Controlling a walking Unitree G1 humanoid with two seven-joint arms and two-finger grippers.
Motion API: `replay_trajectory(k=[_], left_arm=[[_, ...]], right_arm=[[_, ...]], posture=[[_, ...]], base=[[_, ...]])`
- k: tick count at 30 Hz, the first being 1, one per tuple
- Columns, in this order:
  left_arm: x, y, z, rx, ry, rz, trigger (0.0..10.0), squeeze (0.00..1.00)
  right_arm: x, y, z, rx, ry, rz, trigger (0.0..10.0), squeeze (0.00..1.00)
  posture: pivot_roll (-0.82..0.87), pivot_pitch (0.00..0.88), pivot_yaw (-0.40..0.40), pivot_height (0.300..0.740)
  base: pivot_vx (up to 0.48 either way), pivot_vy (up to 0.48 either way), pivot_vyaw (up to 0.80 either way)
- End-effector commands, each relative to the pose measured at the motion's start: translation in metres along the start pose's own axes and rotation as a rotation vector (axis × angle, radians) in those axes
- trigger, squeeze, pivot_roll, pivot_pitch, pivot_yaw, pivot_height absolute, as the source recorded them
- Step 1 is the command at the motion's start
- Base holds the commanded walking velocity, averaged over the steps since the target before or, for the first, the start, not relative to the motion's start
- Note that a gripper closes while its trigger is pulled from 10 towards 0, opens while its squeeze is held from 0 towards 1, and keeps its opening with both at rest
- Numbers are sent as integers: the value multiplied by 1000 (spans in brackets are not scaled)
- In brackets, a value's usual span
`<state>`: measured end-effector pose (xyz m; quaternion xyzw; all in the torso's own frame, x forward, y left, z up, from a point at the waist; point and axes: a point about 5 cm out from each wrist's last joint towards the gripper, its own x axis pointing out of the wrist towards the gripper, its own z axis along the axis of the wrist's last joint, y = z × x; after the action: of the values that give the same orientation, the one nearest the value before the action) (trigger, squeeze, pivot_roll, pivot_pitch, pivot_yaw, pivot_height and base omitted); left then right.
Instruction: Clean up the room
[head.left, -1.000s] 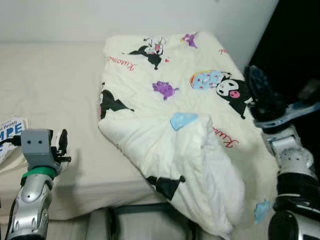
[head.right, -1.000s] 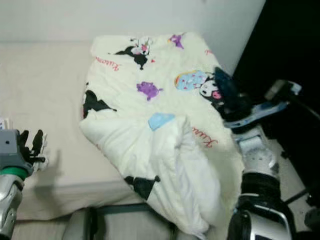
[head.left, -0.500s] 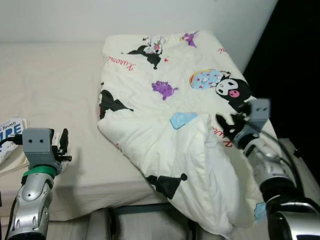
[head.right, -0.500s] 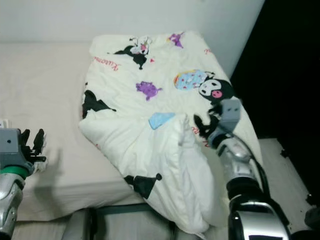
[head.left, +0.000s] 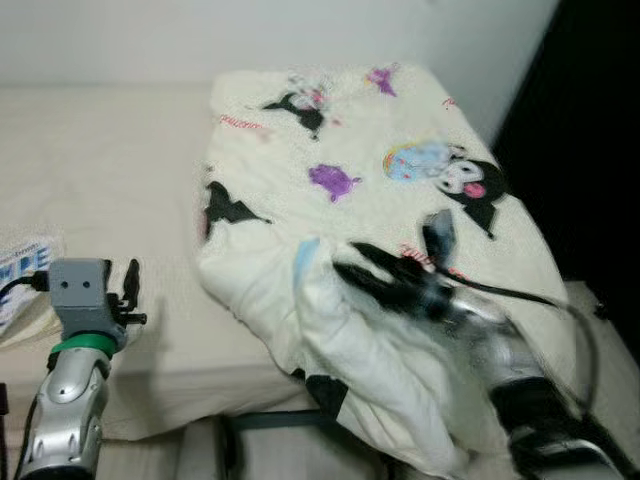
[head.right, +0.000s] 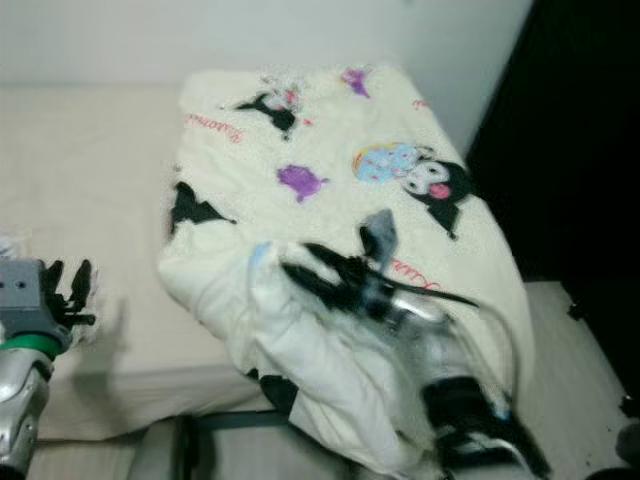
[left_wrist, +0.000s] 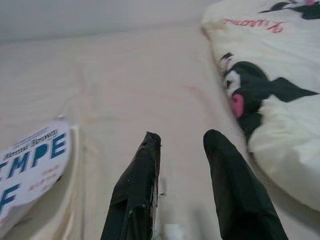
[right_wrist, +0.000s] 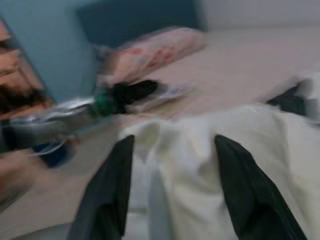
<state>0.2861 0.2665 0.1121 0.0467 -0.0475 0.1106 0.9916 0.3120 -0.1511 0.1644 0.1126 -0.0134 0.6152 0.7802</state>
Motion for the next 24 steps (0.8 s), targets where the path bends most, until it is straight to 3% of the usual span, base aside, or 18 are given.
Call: replay_trajectory(k=[1, 2, 3, 4, 6, 7, 8, 9, 11, 12, 13, 14, 15, 16, 17, 18, 20, 24], left_arm=[[-1, -3, -4, -7, 14, -18, 10000, 0], [-1, -3, -4, -7, 14, -18, 10000, 0], [0, -5, -2, -9, 9, -27, 10000, 0], [0, -5, -2, -9, 9, -27, 10000, 0], [2, -9, 0, -13, 1, -41, 10000, 0], [4, -11, 1, -17, -4, -49, 10000, 0], [4, -11, 1, -17, -4, -49, 10000, 0], [5, -12, 2, -19, -7, -53, 10000, 0], [5, -12, 2, -19, -7, -53, 10000, 0], [6, -13, 3, -22, -11, -60, 10000, 0], [6, -13, 3, -22, -11, -60, 10000, 0], [7, -18, 5, -26, -18, -81, 10000, 0], [5, -28, 6, -25, -27, -145, 10000, 0], [4, -35, 7, -24, -33, -191, 10000, 0], [4, -35, 7, -24, -33, -191, 10000, 0], [2, -40, 8, -23, -37, -220, 10000, 0], [-4, -55, 7, -7, -43, -313, 10000, 0], [-8, -63, 7, 6, -55, -353, 10000, 0]], right_arm=[[4, 17, 6, 67, -35, 172, 10000, 0], [4, 17, 6, 67, -35, 172, 10000, 0], [-3, 8, 39, 32, -214, 111, 10000, 0], [-3, 8, 39, 32, -214, 111, 10000, 0], [-23, -22, 84, -28, -510, -136, 10000, 0], [-36, -49, 85, -35, -533, -433, 10000, 0], [-36, -49, 85, -35, -533, -433, 10000, 0], [-44, -62, 81, -34, -505, -604, 10000, 0], [-44, -62, 81, -34, -505, -604, 10000, 0], [-53, -74, 67, -53, -383, -830, 10000, 0], [-53, -74, 67, -53, -383, -830, 10000, 0], [-63, -80, 44, -106, -151, -1010, 10000, 0], [-63, -78, 18, -207, 102, -1055, 10000, 0], [-63, -74, 0, -279, 265, -1053, 10000, 0], [-63, -74, 0, -279, 265, -1053, 10000, 0], [-61, -71, -10, -312, 344, -1028, 10000, 0], [-36, -57, -28, -309, 367, -786, 10000, 0], [-21, -46, -37, -282, 346, -630, 10000, 0]], posture=[[63, 23, 48, 557], [63, 23, 48, 557], [60, 23, 53, 557], [60, 23, 53, 557], [55, 22, 61, 557], [54, 21, 63, 557], [54, 21, 63, 557], [54, 21, 63, 557], [54, 21, 63, 557], [54, 20, 64, 557], [54, 20, 64, 557], [59, 17, 60, 557], [61, 17, 57, 557], [61, 17, 57, 557], [61, 17, 57, 557], [61, 17, 57, 557], [63, 18, 56, 557], [60, 20, 56, 557]], base=[[0, 0, 0], [0, 0, 0], [0, 0, 0], [0, 0, 0], [0, 0, 0], [0, 0, 0], [0, 0, 0], [0, 0, 0], [0, 0, 0], [0, 0, 0], [0, 0, 0], [0, 0, 0], [0, 0, 0], [0, 0, 0], [0, 0, 0], [0, 0, 0], [0, 0, 0], [0, 0, 0]])
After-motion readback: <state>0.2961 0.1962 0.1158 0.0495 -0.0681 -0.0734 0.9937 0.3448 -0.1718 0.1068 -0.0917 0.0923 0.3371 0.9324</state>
